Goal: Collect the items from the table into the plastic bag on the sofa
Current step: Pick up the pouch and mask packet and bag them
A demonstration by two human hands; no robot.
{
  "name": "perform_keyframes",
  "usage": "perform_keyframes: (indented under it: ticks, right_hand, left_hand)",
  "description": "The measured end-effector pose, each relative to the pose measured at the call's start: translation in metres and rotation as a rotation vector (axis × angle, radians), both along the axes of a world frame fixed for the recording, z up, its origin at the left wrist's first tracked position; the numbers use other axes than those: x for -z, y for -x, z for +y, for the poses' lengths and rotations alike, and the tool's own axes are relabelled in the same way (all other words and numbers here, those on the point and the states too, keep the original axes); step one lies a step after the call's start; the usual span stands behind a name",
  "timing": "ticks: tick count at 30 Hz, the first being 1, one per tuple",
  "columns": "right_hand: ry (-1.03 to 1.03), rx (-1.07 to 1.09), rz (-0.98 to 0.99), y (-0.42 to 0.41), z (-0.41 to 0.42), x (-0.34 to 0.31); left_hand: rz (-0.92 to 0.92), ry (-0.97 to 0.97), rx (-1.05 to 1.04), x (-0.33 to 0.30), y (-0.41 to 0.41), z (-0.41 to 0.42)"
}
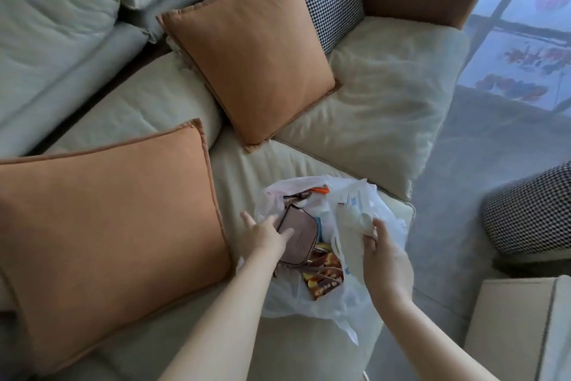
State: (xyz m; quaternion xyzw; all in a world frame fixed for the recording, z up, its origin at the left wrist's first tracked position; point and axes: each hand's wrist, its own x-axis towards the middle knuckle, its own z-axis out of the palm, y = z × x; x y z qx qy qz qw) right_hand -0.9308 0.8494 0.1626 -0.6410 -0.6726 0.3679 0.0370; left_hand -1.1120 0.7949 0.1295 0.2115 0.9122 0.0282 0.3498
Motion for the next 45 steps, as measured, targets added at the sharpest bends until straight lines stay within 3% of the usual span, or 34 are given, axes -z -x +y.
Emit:
perform_keyframes:
  ticks: [4, 12, 17, 22, 27, 33, 38, 45]
  right_hand:
    - [-0.043, -0.055, -0.029, 0.007, 0.008, -0.002]
    - [-0.180, -0.245, -0.081, 0.032, 0.002, -0.001]
    - [-0.405, -0.314, -0.138, 0.048, -0.004, 0.012]
    - [0.067, -0.347, -0.078, 0.064, -0.007, 0.035]
    - [0.171, -0.355, -0.004, 0.054, -0.012, 0.036]
    - [0.111, -0.131, 0.088, 0.011, -0.037, 0.002]
    - [0.079, 0.062, 0.079, -0.058, -0.064, -0.022]
    - [0.107, 0.353, 0.014, -0.178, -0.120, -0.018]
  left_hand:
    - [-0.002, -0.056, 0.048, 0.002, 0.003, -0.001]
    - [-0.044, -0.471, -0.045, -0.025, 0.023, 0.002]
    - [0.046, -0.576, -0.020, -0.051, 0.047, 0.014]
    - [0.061, -0.535, 0.037, -0.050, 0.050, 0.007]
    - [0.132, -0.441, 0.110, -0.047, 0.046, 0.000]
    - [0.162, -0.403, 0.480, -0.075, 0.004, -0.005]
    - [-0.058, -0.292, 0.715, -0.085, -0.083, -0.014]
    - [-0.183, -0.180, 1.000, -0.068, -0.210, -0.037]
